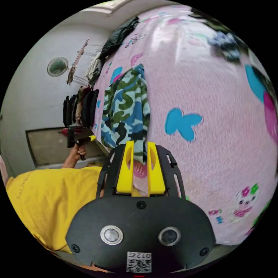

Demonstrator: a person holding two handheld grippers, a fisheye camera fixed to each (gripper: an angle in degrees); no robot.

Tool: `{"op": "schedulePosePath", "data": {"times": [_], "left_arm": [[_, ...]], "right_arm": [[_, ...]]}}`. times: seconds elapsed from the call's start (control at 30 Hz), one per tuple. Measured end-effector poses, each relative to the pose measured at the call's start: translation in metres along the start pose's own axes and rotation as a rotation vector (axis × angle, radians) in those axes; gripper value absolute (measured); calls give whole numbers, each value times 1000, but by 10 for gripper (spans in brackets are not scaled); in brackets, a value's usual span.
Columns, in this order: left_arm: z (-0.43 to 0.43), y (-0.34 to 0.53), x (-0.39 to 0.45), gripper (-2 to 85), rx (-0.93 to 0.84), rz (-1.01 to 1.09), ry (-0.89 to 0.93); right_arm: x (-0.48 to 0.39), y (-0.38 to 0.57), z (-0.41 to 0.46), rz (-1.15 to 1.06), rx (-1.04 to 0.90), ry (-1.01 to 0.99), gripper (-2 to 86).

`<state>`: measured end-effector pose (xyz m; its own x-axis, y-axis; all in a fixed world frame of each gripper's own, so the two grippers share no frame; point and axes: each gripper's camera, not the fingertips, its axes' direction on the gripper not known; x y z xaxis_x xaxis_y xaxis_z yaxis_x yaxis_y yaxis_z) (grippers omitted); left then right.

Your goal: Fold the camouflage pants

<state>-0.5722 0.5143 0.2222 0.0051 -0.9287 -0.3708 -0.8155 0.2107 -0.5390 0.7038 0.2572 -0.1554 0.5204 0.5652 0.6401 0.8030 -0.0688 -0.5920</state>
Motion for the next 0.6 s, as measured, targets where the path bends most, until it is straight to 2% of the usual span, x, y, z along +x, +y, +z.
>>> {"op": "schedulePosePath", "data": {"times": [0.17,0.27,0.43,0.6], "left_arm": [[-10,36,-16,35,17,-120,254],[-13,47,-26,49,21,-203,375],[-37,62,-46,75,107,-334,525],[-47,66,-51,113,134,-449,618]], "right_arm": [[65,28,-11,287,81,-327,121],[77,19,-10,326,100,-426,129],[70,-9,-21,289,63,-373,118],[75,-20,-46,321,46,-462,60]]}}
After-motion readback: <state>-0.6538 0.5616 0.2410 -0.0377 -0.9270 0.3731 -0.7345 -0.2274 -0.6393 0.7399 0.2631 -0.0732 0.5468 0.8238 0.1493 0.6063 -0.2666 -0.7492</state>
